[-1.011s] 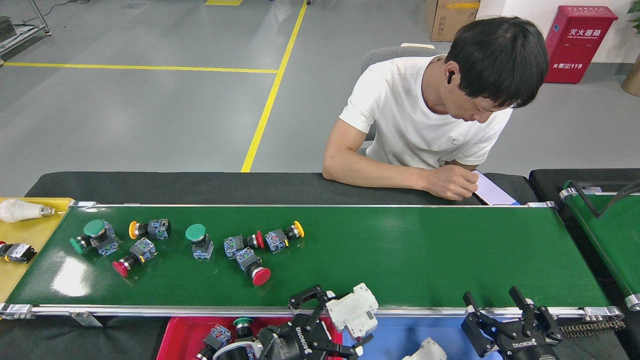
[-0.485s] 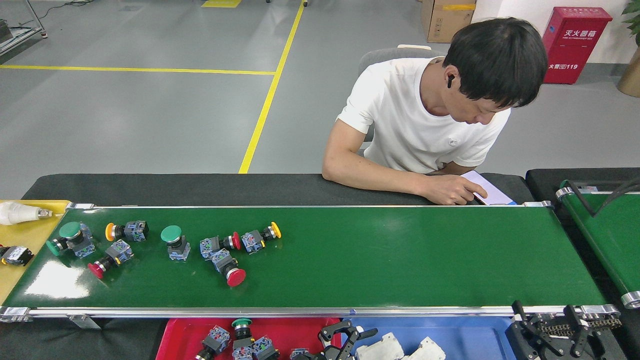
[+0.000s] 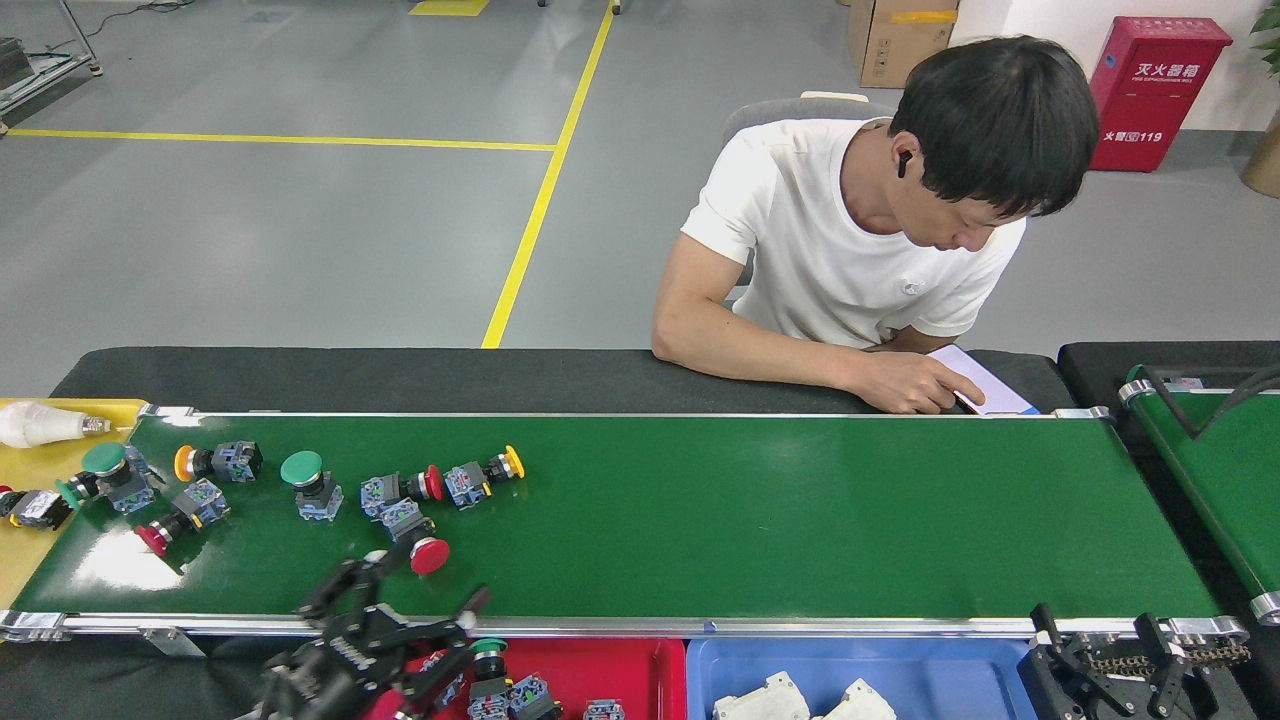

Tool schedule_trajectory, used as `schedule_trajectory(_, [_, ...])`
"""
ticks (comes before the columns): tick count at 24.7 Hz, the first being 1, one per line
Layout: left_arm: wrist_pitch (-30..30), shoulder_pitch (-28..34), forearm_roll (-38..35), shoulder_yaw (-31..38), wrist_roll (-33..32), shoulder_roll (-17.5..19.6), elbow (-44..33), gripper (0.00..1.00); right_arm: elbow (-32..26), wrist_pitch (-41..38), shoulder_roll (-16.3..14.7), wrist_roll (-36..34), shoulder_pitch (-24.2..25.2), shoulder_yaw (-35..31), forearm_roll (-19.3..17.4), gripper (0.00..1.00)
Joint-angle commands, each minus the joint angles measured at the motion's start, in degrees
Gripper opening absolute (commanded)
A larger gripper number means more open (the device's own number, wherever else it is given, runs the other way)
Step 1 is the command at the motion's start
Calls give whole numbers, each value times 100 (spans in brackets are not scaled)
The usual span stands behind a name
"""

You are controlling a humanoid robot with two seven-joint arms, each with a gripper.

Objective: Pick switch part from conveyor to tray

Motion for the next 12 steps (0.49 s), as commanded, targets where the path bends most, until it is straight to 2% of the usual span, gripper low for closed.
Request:
schedule_trajectory(1, [467,210,24,270,36,-43,-173,100,-94,-3,-17,-37,-16,11,-6,100])
schedule_trajectory(4, [1231,543,15,331,80,-43,-199,100,-94,-12,-26,7,-147,63,-6,100])
schedule_trajectory(6, [1513,623,15,323,80,-43,-199,100,-59,6,-26,16,-271,160,-6,100])
schedule_trajectory(12, [1654,544,32,323,10,-60,-322,100,-41,-3,-26,33,-350,283,11,100])
